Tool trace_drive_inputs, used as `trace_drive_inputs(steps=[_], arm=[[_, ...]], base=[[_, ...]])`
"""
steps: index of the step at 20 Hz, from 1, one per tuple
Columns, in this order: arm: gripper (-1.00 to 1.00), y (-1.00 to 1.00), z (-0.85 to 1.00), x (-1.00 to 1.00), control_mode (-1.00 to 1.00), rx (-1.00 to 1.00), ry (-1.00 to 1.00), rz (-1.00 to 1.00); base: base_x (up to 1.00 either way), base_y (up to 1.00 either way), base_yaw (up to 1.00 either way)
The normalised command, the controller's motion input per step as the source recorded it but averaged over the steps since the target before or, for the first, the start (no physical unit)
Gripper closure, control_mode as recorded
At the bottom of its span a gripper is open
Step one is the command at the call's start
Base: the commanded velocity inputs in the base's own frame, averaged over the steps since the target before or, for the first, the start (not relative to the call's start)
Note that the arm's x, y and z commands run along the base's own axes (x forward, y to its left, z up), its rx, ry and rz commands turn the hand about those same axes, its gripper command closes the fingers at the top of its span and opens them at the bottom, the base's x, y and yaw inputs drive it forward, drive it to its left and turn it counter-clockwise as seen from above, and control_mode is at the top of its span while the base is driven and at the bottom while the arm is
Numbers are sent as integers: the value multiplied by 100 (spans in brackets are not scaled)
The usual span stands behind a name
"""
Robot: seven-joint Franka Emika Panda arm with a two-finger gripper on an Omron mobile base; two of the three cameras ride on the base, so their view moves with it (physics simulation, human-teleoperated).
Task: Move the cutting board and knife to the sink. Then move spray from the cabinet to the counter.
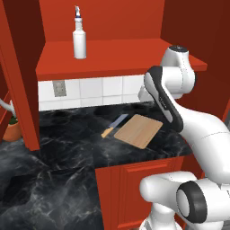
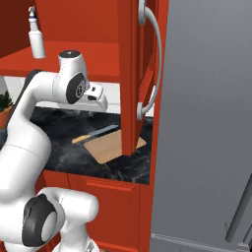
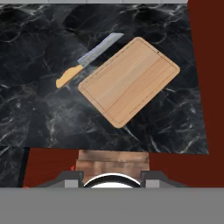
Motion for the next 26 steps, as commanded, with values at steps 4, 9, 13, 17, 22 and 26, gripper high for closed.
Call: trace_drive_inputs(steps=[4,9,13,17,22,26], arm=[[-100,0,-1,-2,-100,2,0,0],[-100,-3,-24,-12,-100,-2,0,0],[-100,-2,-33,-7,-100,0,-10,0],[-100,0,-32,10,-100,0,-8,0],[-100,-1,-30,27,-100,0,-15,-1],[-100,-15,-29,34,-100,0,-13,0]], base=[[0,0,0],[0,0,0],[0,0,0],[0,0,0],[0,0,0],[0,0,0]])
